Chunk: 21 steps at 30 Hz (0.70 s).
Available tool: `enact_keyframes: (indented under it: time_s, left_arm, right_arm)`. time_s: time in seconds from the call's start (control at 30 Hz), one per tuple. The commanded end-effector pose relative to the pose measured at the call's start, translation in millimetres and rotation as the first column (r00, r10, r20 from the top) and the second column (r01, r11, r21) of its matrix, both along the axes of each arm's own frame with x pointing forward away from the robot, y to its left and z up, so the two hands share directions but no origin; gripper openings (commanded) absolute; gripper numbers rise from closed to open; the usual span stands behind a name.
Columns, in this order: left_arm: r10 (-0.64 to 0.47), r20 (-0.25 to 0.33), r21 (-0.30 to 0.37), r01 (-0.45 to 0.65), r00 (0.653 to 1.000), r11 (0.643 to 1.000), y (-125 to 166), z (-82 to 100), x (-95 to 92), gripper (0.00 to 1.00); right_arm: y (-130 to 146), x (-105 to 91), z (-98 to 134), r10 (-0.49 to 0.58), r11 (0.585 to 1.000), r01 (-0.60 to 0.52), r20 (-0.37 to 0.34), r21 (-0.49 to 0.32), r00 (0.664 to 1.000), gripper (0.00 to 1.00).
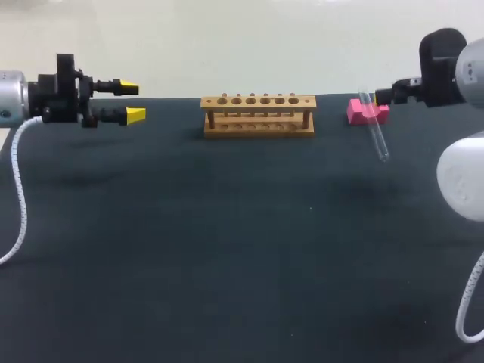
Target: Grasp the test tube, adjust it, and insert it.
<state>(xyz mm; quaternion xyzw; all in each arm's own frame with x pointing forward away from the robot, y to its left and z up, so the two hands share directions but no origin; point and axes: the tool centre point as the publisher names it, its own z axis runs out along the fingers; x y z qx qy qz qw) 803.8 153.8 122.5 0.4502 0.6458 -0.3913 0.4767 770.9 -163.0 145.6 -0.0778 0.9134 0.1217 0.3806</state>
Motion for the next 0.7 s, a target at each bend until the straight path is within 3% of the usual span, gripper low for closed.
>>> enact_keyframes:
  time_s: [0.03, 0.17, 0.43, 0.53, 0.7]
  left_arm:
    - [0.006, 0.005, -0.002, -0.006, 1.000, 1.000, 0, -0.9, -2.3, 1.00]
    - [0.006, 0.005, -0.002, -0.006, 1.000, 1.000, 0, -0.9, -2.3, 1.00]
    - [0.006, 0.005, -0.002, -0.006, 1.000, 1.000, 0, -0.9, -2.3, 1.00]
    - [0.006, 0.005, -0.002, -0.006, 1.000, 1.000, 0, -0.9, -2.3, 1.00]
    - [0.006, 0.005, -0.002, -0.006, 1.000, 1.000, 0, -0.9, -2.3, 1.00]
  right_arm:
    - [7, 15.4, -14, -0.261, 0.954, 0.275, 0.123, -0.122, 0.958, 1.00]
    - [10, 24.1, -15, -0.266, 0.957, 0.279, 0.150, -0.079, 0.952, 1.00]
    - [7, 33.3, -20, -0.297, 0.944, 0.318, 0.200, -0.084, 0.934, 1.00]
    - [6, 36.8, -22, -0.295, 0.942, 0.321, 0.211, -0.100, 0.932, 1.00]
    - [5, 41.7, -31, -0.269, 0.929, 0.307, 0.197, -0.204, 0.943, 1.00]
